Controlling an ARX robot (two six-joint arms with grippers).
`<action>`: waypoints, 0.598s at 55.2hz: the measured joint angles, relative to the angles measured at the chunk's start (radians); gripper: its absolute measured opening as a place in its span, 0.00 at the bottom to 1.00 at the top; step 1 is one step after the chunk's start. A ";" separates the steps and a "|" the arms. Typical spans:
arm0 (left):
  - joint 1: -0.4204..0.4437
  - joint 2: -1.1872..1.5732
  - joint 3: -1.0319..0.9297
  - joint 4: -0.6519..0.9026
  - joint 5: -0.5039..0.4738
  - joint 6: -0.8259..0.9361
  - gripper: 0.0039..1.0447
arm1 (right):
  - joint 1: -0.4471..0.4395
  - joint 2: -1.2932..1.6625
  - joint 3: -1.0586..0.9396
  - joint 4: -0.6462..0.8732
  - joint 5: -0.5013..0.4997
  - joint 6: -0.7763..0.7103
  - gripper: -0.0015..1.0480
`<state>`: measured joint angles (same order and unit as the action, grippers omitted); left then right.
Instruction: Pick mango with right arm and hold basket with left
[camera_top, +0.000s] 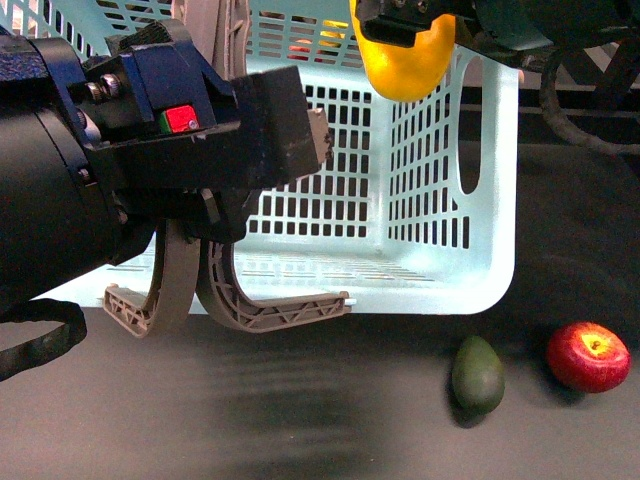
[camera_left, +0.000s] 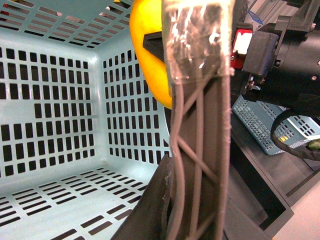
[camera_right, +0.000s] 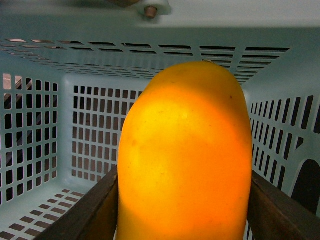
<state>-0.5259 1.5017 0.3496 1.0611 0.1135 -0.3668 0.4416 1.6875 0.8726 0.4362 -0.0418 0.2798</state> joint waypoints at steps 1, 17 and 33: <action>0.000 0.000 0.000 0.000 0.000 0.000 0.08 | 0.000 0.000 -0.001 0.004 0.000 0.000 0.67; 0.000 0.006 -0.003 -0.001 0.007 0.000 0.08 | -0.024 -0.129 -0.117 0.086 0.094 0.000 0.92; -0.001 0.010 -0.008 0.000 -0.005 0.000 0.08 | -0.172 -0.474 -0.370 0.071 0.230 -0.022 0.92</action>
<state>-0.5266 1.5112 0.3420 1.0611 0.1089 -0.3668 0.2691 1.2137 0.5026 0.5068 0.1883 0.2581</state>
